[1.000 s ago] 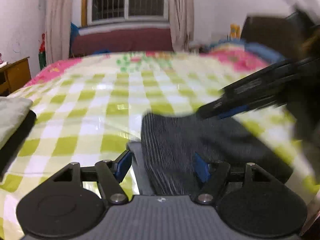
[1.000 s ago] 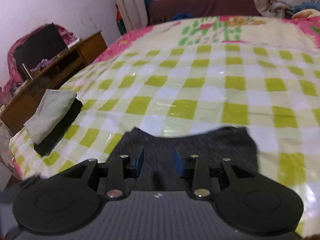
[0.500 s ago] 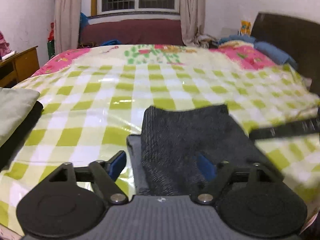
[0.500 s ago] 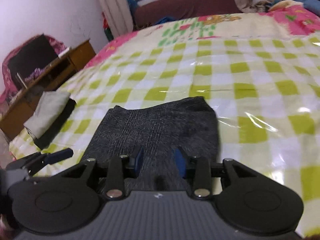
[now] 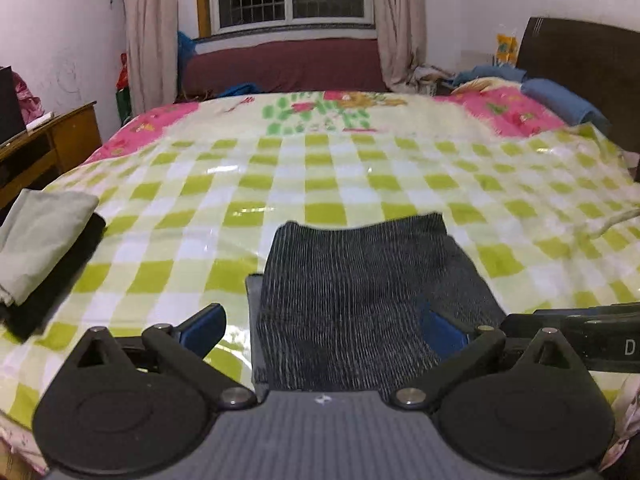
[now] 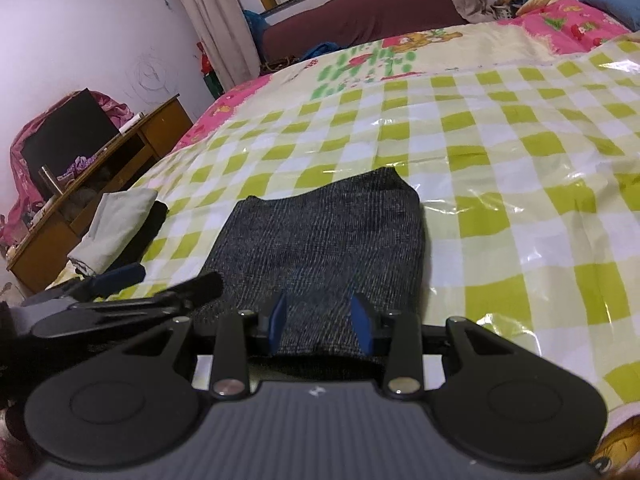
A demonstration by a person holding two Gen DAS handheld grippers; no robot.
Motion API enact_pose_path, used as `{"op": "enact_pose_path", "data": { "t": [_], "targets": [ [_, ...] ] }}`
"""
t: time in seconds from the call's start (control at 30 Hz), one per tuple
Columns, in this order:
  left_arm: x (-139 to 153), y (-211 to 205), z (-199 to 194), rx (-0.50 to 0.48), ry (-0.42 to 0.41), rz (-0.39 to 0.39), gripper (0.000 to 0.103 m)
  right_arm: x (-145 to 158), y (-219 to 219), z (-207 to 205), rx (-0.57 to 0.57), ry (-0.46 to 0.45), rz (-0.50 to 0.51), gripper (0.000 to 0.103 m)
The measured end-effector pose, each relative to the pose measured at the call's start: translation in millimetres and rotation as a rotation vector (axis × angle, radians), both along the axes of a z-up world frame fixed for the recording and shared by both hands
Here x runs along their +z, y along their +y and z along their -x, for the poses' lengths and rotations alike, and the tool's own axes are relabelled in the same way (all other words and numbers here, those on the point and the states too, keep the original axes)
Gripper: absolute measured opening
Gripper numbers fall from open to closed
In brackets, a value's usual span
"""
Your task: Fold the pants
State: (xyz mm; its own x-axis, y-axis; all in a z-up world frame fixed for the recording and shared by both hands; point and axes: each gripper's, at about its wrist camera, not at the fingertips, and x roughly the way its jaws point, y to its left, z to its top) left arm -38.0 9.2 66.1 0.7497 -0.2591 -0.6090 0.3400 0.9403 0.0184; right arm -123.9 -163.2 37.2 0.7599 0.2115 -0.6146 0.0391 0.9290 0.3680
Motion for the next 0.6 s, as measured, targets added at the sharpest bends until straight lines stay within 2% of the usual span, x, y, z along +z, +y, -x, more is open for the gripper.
{"op": "enact_pose_path", "data": {
  "t": [0.4,0.6],
  "targets": [
    [-6.1,-5.7,7.1,-0.001,0.008,-0.007,0.103,-8.5,3.5,5.8,-0.012,0.034,0.012,0.038],
    [-7.4,-10.9,10.5,0.033,-0.019,-0.089,0.103,-11.3,8.0,4.5,0.002,0.048,0.021,0.038]
  ]
}}
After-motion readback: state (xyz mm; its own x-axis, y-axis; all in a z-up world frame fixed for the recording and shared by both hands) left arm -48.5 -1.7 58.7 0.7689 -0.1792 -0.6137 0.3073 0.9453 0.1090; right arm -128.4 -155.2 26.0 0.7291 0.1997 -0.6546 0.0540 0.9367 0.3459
